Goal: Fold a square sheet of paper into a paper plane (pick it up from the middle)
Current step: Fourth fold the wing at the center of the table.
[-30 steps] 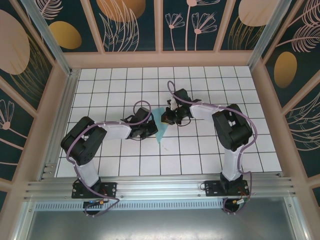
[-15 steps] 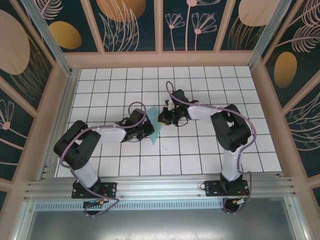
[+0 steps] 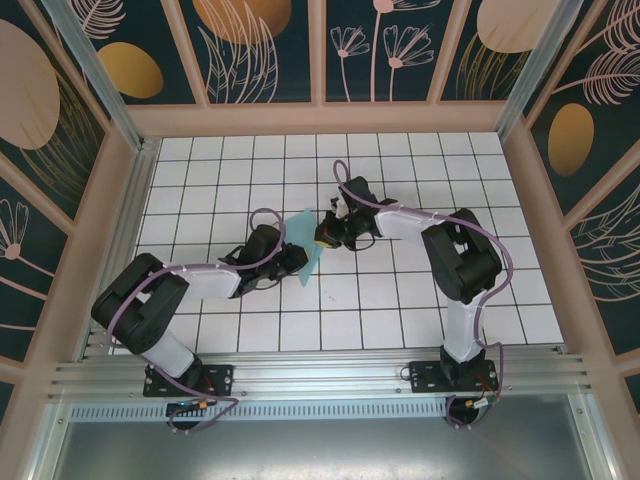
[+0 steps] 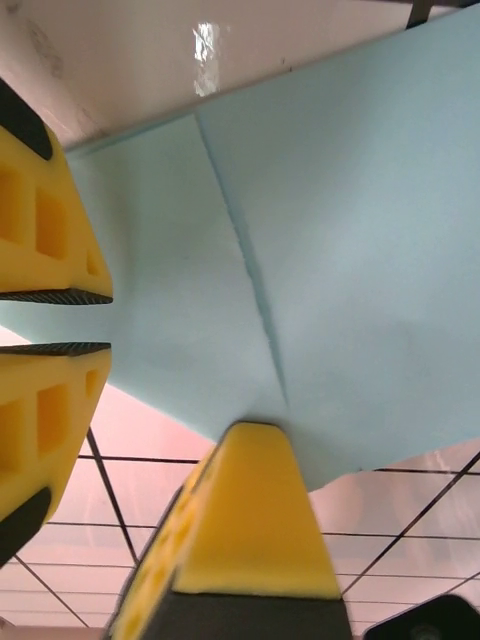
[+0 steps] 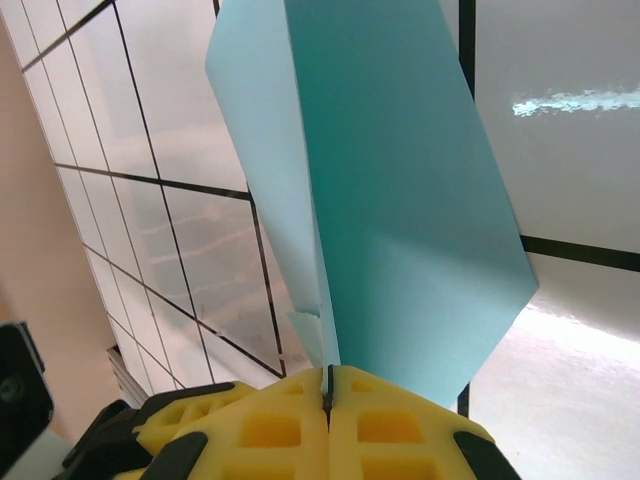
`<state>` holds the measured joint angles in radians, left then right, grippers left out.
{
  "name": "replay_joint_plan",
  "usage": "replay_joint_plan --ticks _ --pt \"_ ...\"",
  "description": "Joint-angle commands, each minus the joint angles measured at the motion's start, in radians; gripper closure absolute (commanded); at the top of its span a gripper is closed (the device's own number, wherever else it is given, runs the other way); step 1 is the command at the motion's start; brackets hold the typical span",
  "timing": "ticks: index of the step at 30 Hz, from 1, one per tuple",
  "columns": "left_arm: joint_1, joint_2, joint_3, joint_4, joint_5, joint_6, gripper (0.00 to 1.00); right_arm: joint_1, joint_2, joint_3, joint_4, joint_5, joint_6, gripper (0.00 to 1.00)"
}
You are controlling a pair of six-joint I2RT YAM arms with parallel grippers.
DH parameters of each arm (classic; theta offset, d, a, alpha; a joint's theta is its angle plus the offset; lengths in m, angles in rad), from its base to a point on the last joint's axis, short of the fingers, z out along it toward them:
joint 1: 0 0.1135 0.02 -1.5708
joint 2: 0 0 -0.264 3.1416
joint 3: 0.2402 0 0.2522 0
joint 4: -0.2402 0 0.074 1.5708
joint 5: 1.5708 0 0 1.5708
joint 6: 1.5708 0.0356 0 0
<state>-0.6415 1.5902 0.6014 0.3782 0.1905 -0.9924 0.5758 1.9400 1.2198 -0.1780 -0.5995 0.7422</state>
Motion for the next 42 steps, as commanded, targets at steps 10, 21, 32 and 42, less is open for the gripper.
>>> replay_joint_plan --ticks 10,21,32,42 --pt "-0.001 0.023 0.086 -0.099 -0.106 0.117 0.91 0.001 -0.015 -0.002 -0.116 0.042 -0.021 0.97" --pt "0.003 0.096 0.092 -0.061 -0.049 0.075 0.98 -0.004 -0.035 -0.015 -0.159 0.102 -0.06 0.98" --pt "0.003 0.137 0.11 -0.166 -0.077 0.077 1.0 -0.005 -0.035 -0.015 -0.152 0.104 -0.053 0.98" --pt "0.003 0.188 0.089 -0.109 -0.026 0.045 1.0 0.02 -0.025 0.037 -0.119 0.066 -0.014 0.98"
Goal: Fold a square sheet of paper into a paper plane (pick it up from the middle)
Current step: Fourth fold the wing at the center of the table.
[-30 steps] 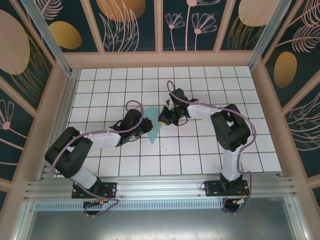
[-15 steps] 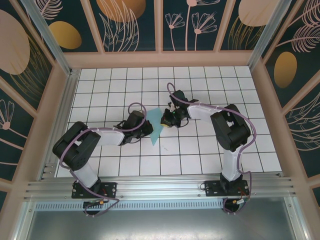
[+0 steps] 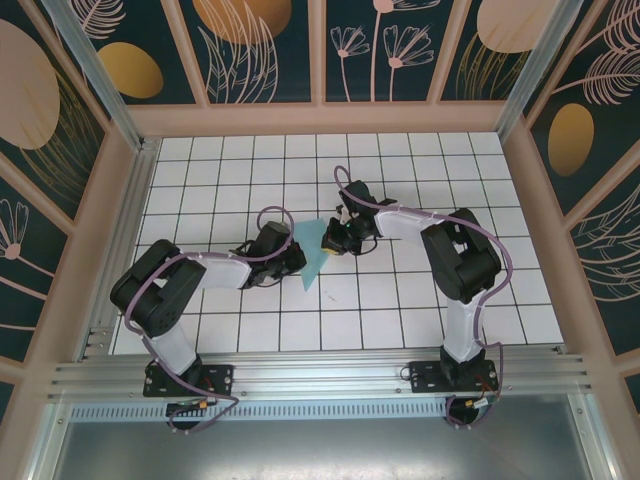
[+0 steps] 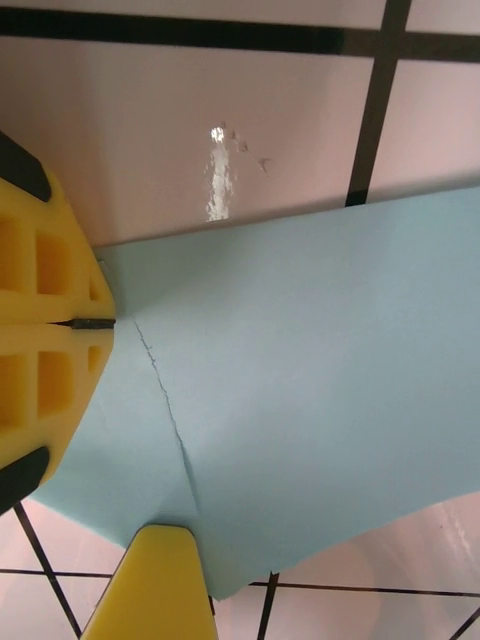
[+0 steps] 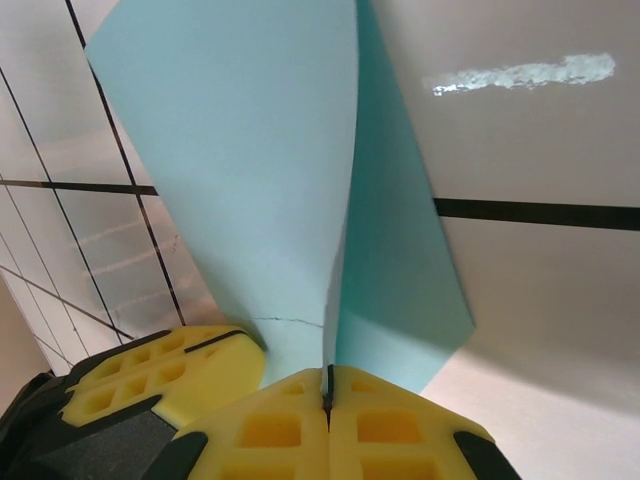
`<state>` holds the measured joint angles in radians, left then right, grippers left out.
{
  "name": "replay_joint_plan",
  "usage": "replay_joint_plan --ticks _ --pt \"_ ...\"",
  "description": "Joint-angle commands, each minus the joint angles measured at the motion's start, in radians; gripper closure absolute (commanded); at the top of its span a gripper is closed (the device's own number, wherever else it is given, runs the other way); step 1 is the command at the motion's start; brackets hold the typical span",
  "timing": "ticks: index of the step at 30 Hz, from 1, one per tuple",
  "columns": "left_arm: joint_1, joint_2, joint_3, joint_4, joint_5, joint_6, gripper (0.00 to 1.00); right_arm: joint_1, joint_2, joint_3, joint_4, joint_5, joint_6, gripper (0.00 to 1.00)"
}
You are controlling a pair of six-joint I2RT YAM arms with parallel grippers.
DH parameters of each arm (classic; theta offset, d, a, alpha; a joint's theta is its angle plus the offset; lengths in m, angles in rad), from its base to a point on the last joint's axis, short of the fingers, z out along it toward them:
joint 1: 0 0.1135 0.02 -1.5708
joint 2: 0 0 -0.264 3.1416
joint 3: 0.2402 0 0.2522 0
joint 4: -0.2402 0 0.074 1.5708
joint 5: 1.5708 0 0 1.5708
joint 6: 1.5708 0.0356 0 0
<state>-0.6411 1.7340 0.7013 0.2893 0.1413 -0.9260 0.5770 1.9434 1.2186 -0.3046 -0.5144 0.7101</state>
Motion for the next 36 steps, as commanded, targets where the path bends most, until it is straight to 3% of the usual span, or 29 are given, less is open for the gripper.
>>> replay_joint_plan --ticks 1,9,36 --pt "0.003 0.044 -0.013 -0.023 0.017 -0.019 1.0 0.025 -0.023 0.047 0.013 -0.024 0.025 0.98" --pt "0.002 0.035 -0.032 0.0 0.006 -0.019 1.0 0.053 0.027 0.089 0.056 -0.048 0.068 0.98" --pt "0.062 0.023 -0.162 0.266 0.133 -0.127 1.0 0.062 0.135 0.109 0.153 -0.049 0.122 0.98"
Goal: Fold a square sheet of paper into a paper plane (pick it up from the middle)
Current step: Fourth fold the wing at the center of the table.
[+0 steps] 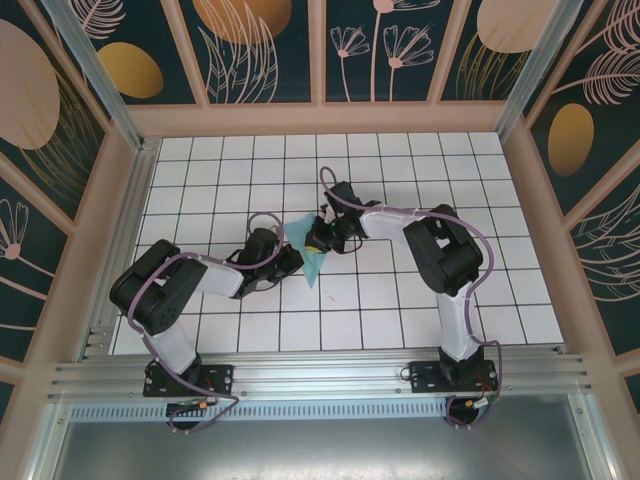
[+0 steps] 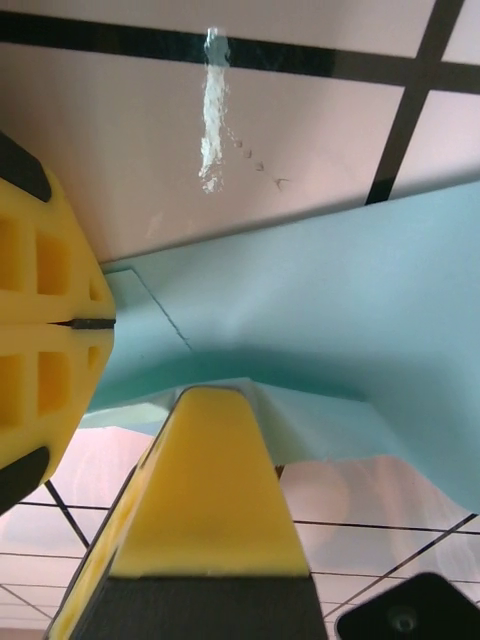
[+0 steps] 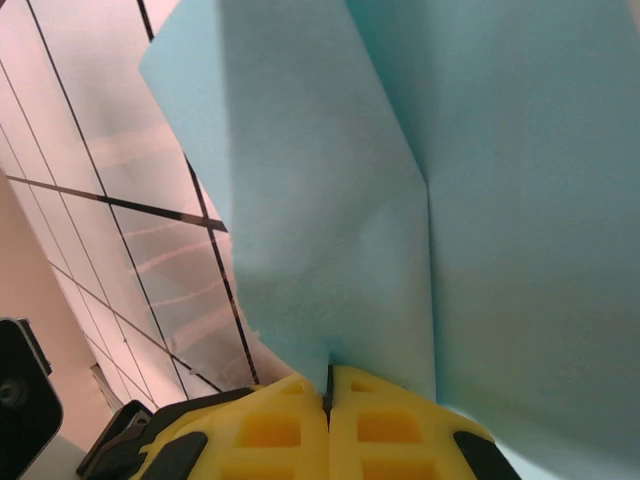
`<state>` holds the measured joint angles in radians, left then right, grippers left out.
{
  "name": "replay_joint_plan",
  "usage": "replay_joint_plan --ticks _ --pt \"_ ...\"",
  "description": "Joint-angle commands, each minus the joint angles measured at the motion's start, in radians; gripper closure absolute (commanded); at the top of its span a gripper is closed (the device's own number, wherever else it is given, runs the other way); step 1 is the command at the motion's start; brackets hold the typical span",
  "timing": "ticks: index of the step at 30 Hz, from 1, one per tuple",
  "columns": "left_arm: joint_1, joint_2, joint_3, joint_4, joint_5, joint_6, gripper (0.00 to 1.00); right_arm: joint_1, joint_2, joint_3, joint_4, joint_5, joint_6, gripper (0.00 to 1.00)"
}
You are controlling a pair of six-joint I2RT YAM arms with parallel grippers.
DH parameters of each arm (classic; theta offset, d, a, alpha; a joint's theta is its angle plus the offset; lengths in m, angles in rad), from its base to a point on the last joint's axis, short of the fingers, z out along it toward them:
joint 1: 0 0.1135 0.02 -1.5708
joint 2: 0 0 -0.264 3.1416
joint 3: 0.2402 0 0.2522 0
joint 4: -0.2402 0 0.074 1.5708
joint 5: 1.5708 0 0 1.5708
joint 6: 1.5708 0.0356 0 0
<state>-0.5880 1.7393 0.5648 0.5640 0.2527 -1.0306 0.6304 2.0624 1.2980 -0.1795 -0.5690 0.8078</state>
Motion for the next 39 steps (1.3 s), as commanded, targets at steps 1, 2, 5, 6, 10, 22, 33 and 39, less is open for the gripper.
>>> replay_joint_plan --ticks 1,2,5,6,10,22,33,39 --pt "0.011 0.016 -0.027 -0.002 0.025 -0.028 1.0 0.008 0.02 0.031 0.03 0.006 0.025 0.98" --pt "0.013 0.017 -0.029 0.0 0.029 -0.031 1.0 0.01 0.023 0.034 0.032 0.003 0.024 0.98" --pt "0.018 0.022 -0.029 0.0 0.035 -0.034 1.0 0.01 0.026 0.035 0.054 -0.015 0.035 0.98" --pt "0.017 0.025 -0.029 0.0 0.037 -0.034 1.0 0.011 0.029 0.039 0.056 -0.017 0.036 0.98" --pt "0.019 0.029 -0.028 0.0 0.04 -0.031 1.0 0.017 0.038 0.056 0.038 -0.008 0.029 0.97" --pt "0.019 0.034 -0.037 0.025 0.038 -0.035 1.0 0.07 0.045 0.12 -0.094 0.177 -0.044 0.97" --pt "0.029 -0.085 -0.113 0.14 0.032 -0.116 0.96 0.098 0.068 0.152 -0.133 0.253 -0.038 0.97" --pt "0.037 -0.106 -0.182 0.348 0.078 -0.211 0.81 0.098 0.066 0.149 -0.117 0.221 -0.026 0.97"
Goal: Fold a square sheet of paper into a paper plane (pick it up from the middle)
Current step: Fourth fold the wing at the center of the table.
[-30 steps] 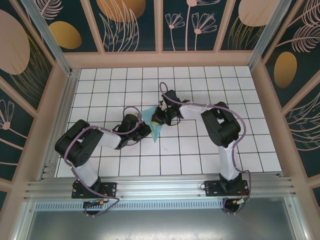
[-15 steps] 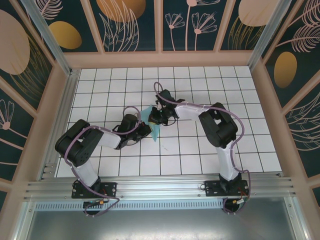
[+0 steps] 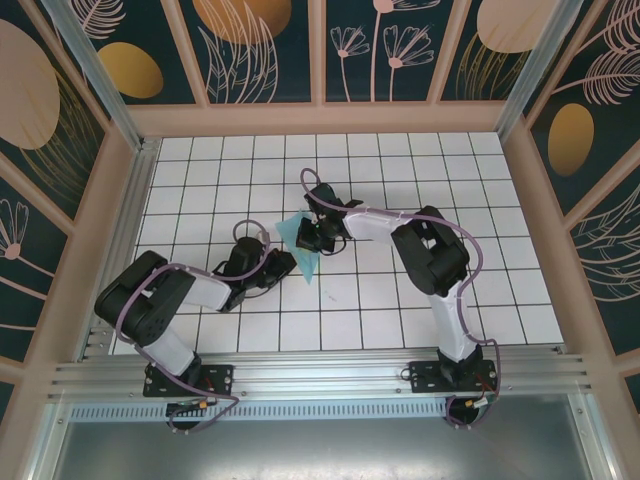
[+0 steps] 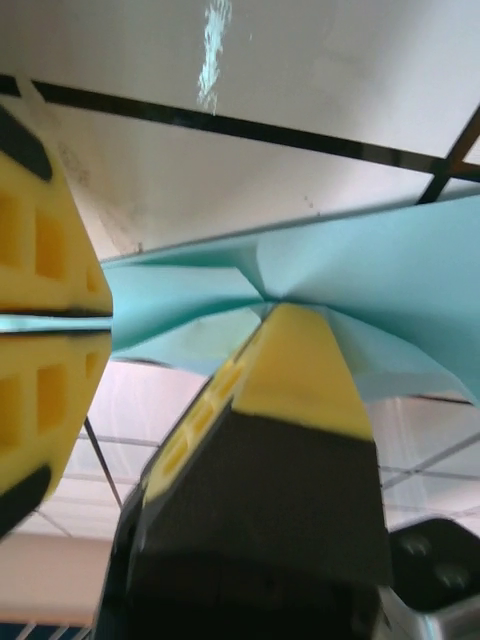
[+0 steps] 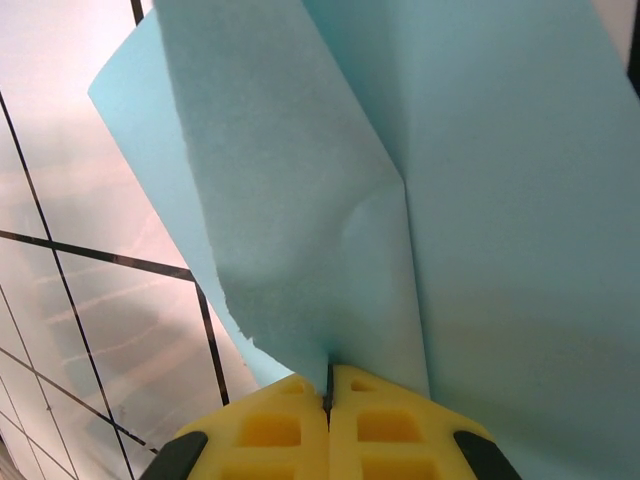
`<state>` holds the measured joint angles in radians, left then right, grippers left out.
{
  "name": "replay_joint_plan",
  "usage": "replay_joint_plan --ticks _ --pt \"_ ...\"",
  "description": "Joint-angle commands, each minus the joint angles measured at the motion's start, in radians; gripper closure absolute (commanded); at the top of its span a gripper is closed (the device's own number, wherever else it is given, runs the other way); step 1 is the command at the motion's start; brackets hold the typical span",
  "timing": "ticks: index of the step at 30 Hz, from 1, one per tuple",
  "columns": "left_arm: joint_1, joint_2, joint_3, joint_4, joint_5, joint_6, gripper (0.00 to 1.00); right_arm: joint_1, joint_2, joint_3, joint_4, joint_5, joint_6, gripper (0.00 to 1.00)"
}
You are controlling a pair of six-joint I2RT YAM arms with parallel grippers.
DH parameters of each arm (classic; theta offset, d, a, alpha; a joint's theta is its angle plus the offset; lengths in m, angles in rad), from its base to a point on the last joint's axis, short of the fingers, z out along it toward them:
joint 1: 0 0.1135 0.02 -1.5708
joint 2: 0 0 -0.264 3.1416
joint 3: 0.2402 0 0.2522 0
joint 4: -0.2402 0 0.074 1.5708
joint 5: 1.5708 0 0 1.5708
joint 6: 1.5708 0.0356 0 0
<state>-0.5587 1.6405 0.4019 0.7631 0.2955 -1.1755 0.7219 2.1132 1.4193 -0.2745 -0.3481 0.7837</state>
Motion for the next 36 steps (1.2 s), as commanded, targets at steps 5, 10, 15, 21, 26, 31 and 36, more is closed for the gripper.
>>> replay_joint_plan --ticks 5,10,15,21,26,31,36 --pt "0.007 0.053 -0.016 0.229 0.073 -0.105 0.72 0.005 0.011 0.023 0.004 -0.056 0.017 0.97" --pt "0.007 0.119 -0.009 0.235 0.081 -0.121 0.72 0.001 -0.004 0.017 0.012 -0.072 0.025 0.97" --pt "0.006 0.136 -0.008 0.227 0.079 -0.117 0.72 -0.001 -0.013 0.019 0.012 -0.085 0.026 0.97" --pt "0.007 0.167 0.013 0.23 0.085 -0.113 0.75 -0.002 -0.021 0.016 0.012 -0.104 0.032 0.97" --pt "0.008 0.19 0.018 0.229 0.081 -0.113 0.78 -0.005 -0.031 0.008 0.019 -0.12 0.036 0.97" --pt "0.007 0.196 0.017 0.229 0.079 -0.111 0.85 -0.011 -0.045 0.003 0.016 -0.134 0.035 0.97" --pt "0.006 0.19 0.026 0.17 0.064 -0.081 0.99 -0.027 -0.069 0.002 -0.008 -0.114 0.002 0.85"
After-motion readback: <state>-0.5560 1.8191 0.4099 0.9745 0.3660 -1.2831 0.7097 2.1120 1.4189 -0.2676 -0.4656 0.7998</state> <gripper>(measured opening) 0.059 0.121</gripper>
